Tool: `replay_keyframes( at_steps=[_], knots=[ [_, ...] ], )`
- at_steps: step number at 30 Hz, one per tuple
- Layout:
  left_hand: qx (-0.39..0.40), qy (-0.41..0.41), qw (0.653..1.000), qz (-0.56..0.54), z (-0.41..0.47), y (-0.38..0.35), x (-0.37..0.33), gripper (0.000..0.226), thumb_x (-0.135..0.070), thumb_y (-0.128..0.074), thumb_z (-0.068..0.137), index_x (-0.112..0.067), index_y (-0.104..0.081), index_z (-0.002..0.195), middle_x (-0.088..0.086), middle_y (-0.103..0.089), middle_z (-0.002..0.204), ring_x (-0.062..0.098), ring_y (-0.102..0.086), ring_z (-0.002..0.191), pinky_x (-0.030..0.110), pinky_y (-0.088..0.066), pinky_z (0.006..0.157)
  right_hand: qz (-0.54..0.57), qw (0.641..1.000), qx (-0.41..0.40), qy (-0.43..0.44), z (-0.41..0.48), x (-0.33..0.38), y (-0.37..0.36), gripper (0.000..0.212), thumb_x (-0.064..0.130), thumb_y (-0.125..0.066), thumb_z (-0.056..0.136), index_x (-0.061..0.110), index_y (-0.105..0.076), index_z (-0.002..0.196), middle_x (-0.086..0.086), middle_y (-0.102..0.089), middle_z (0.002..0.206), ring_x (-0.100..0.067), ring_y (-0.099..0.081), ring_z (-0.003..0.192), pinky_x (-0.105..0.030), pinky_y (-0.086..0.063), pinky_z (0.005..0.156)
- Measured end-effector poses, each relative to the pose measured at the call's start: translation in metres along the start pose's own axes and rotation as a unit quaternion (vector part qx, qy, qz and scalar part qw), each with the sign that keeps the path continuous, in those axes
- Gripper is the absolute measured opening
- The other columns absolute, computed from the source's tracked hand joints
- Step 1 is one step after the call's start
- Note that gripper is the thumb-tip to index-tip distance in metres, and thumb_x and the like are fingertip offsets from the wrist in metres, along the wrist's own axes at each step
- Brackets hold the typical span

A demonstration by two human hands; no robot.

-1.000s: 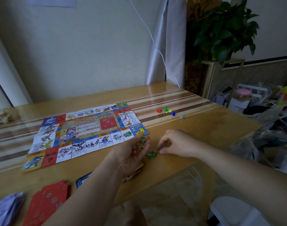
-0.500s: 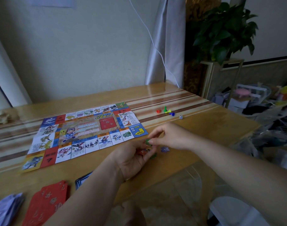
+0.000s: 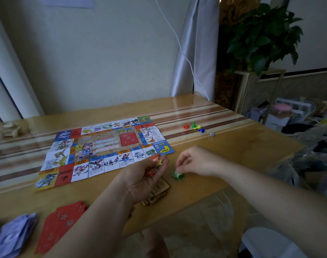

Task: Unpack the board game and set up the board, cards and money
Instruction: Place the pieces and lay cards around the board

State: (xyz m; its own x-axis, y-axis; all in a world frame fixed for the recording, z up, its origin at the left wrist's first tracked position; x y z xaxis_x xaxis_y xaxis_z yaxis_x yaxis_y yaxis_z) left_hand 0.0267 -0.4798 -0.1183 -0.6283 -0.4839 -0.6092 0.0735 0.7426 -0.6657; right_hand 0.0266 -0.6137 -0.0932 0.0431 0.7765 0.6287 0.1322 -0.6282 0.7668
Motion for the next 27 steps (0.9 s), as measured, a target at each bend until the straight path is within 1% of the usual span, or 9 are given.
replay_keyframes(
  at_steps=[2, 5, 7, 10, 12, 14, 20, 24, 27],
  knots=[
    [0.0, 0.002, 1.0, 0.013, -0.001, 0.0, 0.001, 0.017, 0.004, -0.045, 0.093, 0.008, -0.059, 0.101, 0.024, -0.065, 0.108, 0.029, -0.063, 0.099, 0.042, -0.055, 0.069, -0.028, 0.998, -0.049, 0.019, 0.003, 0.003, 0.003, 0.008, 0.026, -0.072, 0.082, 0.029, -0.064, 0.081, 0.015, -0.059, 0.077, -0.006, -0.058, 0.08, -0.025, -0.049, 0.079],
    [0.015, 0.015, 1.0, 0.023, -0.003, -0.004, 0.005, 0.019, -0.002, -0.043, 0.096, 0.009, -0.058, 0.101, 0.025, -0.067, 0.097, 0.028, -0.064, 0.093, 0.044, -0.054, 0.071, 0.03, 0.993, -0.106, 0.049, 0.002, 0.016, 0.019, 0.01, 0.027, -0.068, 0.086, 0.021, -0.071, 0.093, 0.014, -0.062, 0.083, -0.003, -0.057, 0.085, -0.013, -0.042, 0.075],
    [0.028, 0.027, 0.999, 0.026, -0.005, -0.011, 0.008, 0.018, -0.004, -0.044, 0.095, 0.009, -0.057, 0.099, 0.024, -0.066, 0.088, 0.03, -0.062, 0.1, 0.044, -0.054, 0.07, 0.042, 0.994, -0.076, 0.073, 0.003, 0.027, 0.018, 0.017, 0.031, -0.07, 0.083, 0.022, -0.071, 0.097, 0.009, -0.067, 0.094, -0.003, -0.059, 0.09, -0.013, -0.042, 0.079],
    [0.035, 0.049, 0.998, 0.023, -0.006, -0.017, 0.015, 0.024, -0.009, -0.044, 0.096, 0.008, -0.054, 0.108, 0.027, -0.06, 0.115, 0.031, -0.058, 0.114, 0.043, -0.054, 0.07, 0.03, 0.996, -0.024, 0.077, 0.005, 0.034, 0.012, 0.018, 0.026, -0.074, 0.081, 0.019, -0.071, 0.097, 0.001, -0.07, 0.1, -0.005, -0.066, 0.083, -0.019, -0.049, 0.079],
    [0.047, 0.061, 0.997, 0.001, -0.007, -0.021, 0.019, 0.027, -0.012, -0.043, 0.097, 0.008, -0.053, 0.112, 0.03, -0.057, 0.121, 0.032, -0.061, 0.107, 0.045, -0.054, 0.07, 0.066, 0.995, -0.006, 0.07, 0.007, 0.033, 0.011, 0.014, 0.018, -0.074, 0.081, 0.014, -0.07, 0.094, -0.003, -0.071, 0.093, -0.003, -0.066, 0.063, -0.016, -0.051, 0.067],
    [0.057, 0.061, 0.996, -0.011, -0.008, -0.024, 0.019, 0.028, -0.012, -0.043, 0.097, 0.008, -0.054, 0.114, 0.03, -0.057, 0.121, 0.033, -0.063, 0.098, 0.046, -0.053, 0.071, 0.09, 0.994, 0.001, 0.06, 0.009, 0.029, 0.011, 0.01, 0.016, -0.073, 0.081, 0.014, -0.069, 0.09, 0.0, -0.07, 0.082, -0.004, -0.064, 0.057, -0.019, -0.05, 0.068],
    [0.038, 0.054, 0.998, -0.02, -0.004, -0.02, 0.018, 0.035, -0.02, -0.039, 0.101, 0.008, -0.057, 0.111, 0.027, -0.062, 0.11, 0.031, -0.063, 0.099, 0.046, -0.053, 0.071, 0.176, 0.982, -0.01, 0.065, 0.004, 0.035, 0.023, 0.007, 0.017, -0.073, 0.081, 0.013, -0.068, 0.084, -0.002, -0.072, 0.077, -0.014, -0.068, 0.07, -0.026, -0.052, 0.082],
    [0.037, 0.053, 0.997, -0.041, 0.001, -0.02, 0.018, 0.037, -0.022, -0.035, 0.102, 0.005, -0.053, 0.119, 0.023, -0.065, 0.103, 0.027, -0.064, 0.087, 0.042, -0.053, 0.076, 0.055, 0.992, 0.08, 0.081, -0.011, 0.055, 0.006, 0.013, 0.015, -0.074, 0.08, 0.015, -0.07, 0.093, 0.008, -0.07, 0.071, 0.001, -0.066, 0.067, -0.01, -0.049, 0.067],
    [0.042, 0.05, 0.997, -0.038, 0.004, -0.02, 0.02, 0.038, -0.023, -0.032, 0.102, 0.005, -0.056, 0.112, 0.019, -0.067, 0.088, 0.023, -0.064, 0.078, 0.031, -0.05, 0.085, -0.013, 0.994, 0.066, 0.083, -0.013, 0.06, -0.001, 0.023, 0.014, -0.074, 0.08, 0.011, -0.07, 0.103, 0.013, -0.062, 0.061, 0.009, -0.055, 0.05, -0.005, -0.037, 0.051]
  ],
)
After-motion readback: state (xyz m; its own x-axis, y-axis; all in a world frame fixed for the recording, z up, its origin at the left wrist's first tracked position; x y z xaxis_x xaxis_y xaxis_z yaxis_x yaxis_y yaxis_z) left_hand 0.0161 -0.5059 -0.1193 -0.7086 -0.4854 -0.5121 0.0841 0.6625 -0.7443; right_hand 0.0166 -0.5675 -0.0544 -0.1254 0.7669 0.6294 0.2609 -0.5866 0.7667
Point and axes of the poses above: each hand's wrist, its own z-axis towards the middle knuckle, its own y-axis out of the back of the hand, x = y × z, the point moved 8 cm from there along z, towards the middle knuckle
